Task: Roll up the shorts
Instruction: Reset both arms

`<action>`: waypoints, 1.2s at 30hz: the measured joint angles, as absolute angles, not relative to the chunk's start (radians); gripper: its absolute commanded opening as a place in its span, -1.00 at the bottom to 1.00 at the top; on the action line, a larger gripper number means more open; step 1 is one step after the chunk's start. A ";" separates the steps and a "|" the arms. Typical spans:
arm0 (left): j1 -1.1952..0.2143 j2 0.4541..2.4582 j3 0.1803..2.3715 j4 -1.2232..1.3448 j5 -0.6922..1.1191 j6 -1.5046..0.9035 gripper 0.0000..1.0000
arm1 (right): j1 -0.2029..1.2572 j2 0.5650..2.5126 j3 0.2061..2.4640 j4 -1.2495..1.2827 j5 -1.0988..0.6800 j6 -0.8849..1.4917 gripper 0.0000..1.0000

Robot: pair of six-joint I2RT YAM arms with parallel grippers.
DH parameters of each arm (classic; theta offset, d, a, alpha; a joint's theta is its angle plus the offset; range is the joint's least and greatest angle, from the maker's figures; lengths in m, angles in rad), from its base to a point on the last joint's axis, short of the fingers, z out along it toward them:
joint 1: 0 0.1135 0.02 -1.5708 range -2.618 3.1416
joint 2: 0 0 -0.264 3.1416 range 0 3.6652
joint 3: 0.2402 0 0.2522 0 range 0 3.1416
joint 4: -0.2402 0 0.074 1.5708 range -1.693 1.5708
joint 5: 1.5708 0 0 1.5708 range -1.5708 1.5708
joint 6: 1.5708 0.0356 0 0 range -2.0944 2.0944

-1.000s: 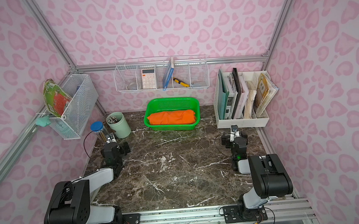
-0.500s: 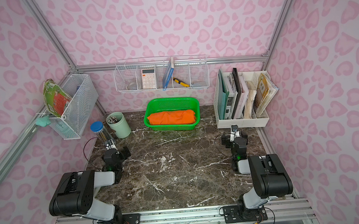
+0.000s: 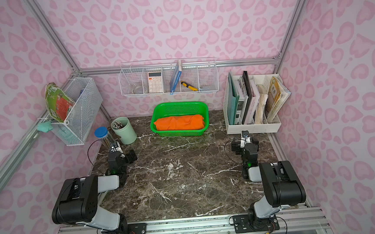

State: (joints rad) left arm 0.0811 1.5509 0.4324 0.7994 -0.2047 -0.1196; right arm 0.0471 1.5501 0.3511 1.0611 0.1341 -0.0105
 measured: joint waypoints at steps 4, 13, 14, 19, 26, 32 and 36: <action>0.081 1.551 0.432 0.797 -0.201 -0.120 0.99 | 0.000 1.536 0.292 1.117 0.046 -0.003 1.00; 0.081 1.551 0.432 0.795 -0.200 -0.120 0.99 | -0.023 1.558 0.152 1.373 -0.144 -0.023 1.00; 0.081 1.551 0.432 0.795 -0.200 -0.120 0.99 | -0.024 1.560 0.150 1.377 -0.148 -0.023 1.00; 0.081 1.551 0.432 0.795 -0.200 -0.120 0.99 | -0.036 1.562 0.151 1.410 -0.110 0.004 1.00; 0.081 1.551 0.432 0.795 -0.200 -0.120 0.99 | -0.018 1.563 0.172 1.409 0.022 0.049 1.00; 0.081 1.551 0.432 0.795 -0.200 -0.120 0.99 | -0.017 1.563 0.172 1.409 0.058 0.054 1.00; 0.081 1.551 0.432 0.795 -0.201 -0.120 0.99 | -0.016 1.563 0.172 1.409 0.062 0.056 1.00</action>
State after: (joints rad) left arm 0.0814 1.5509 0.4324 0.7948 -0.2008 -0.1196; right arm -0.0158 1.5627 0.1719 1.4090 0.0624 0.0555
